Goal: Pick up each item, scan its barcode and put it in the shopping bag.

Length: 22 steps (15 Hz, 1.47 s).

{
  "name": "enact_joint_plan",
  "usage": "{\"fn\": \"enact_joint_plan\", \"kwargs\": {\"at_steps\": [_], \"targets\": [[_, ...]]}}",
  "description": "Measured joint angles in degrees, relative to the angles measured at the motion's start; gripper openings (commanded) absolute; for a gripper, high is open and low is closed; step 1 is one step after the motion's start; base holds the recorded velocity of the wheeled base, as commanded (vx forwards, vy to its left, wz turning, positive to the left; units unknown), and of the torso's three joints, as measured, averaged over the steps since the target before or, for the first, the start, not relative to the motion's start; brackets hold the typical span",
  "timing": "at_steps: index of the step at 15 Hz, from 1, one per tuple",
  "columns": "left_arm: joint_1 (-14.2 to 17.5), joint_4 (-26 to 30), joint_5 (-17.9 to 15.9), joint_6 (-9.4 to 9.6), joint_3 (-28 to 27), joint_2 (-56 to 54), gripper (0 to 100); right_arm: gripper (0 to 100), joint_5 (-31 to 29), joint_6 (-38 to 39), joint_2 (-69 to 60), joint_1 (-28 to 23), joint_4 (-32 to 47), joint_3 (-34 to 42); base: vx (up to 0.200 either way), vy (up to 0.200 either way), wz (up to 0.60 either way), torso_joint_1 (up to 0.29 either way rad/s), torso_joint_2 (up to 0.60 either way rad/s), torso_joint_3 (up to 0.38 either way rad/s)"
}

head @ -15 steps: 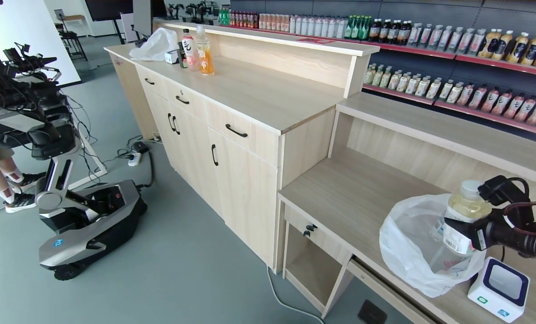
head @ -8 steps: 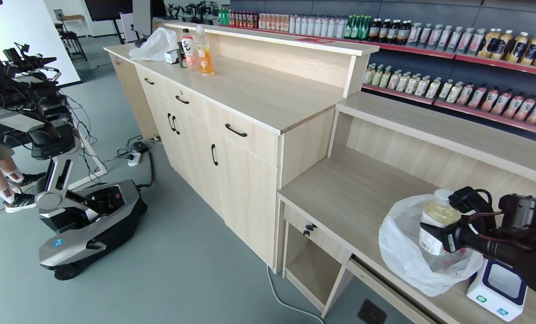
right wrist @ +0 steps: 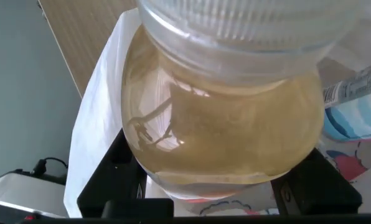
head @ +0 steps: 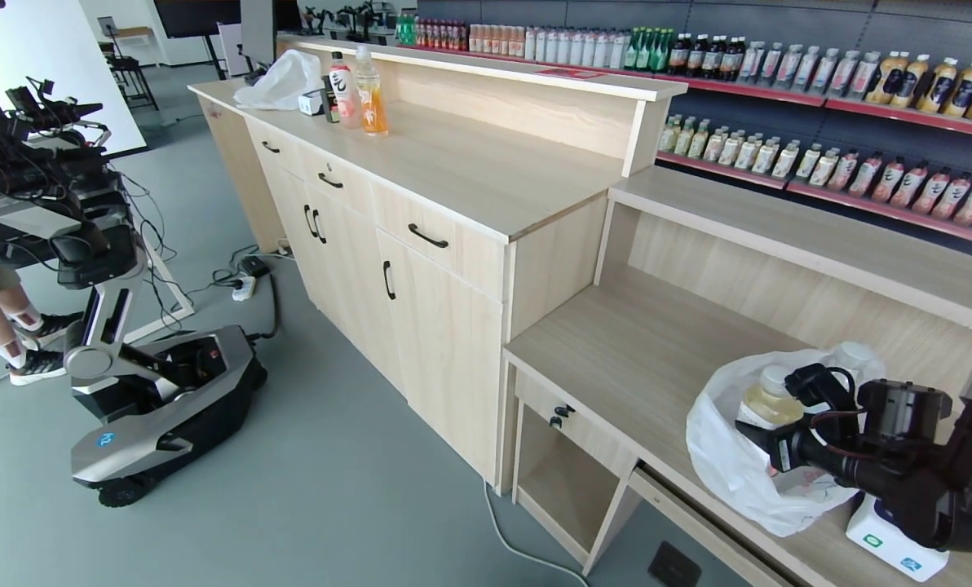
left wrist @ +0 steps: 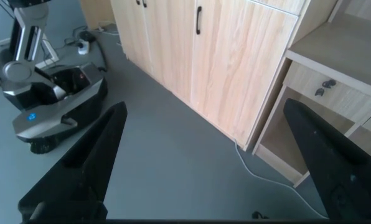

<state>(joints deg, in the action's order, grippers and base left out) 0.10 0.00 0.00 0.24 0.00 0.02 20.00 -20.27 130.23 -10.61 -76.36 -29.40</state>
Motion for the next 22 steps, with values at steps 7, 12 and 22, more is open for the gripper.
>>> {"fn": "enact_joint_plan", "kwargs": {"at_steps": [7,12,22], "targets": [[0.0,0.0,0.0,0.02,0.0,0.0,100,0,-0.3,1.1,5.9,0.7,-5.0,-2.3,0.0,0.0,0.0,0.0,0.0,0.0],[0.0,0.0,0.0,0.0,0.0,0.0,100,0,-0.3,0.9,7.6,0.5,-6.6,-2.4,0.0,0.0,0.0,0.0,0.0,0.0],[0.0,0.0,0.0,0.02,0.0,0.0,100,100,-0.4,1.0,4.6,-0.8,-4.9,-3.0,0.0,0.0,0.0,0.0,0.0,0.0]]}}
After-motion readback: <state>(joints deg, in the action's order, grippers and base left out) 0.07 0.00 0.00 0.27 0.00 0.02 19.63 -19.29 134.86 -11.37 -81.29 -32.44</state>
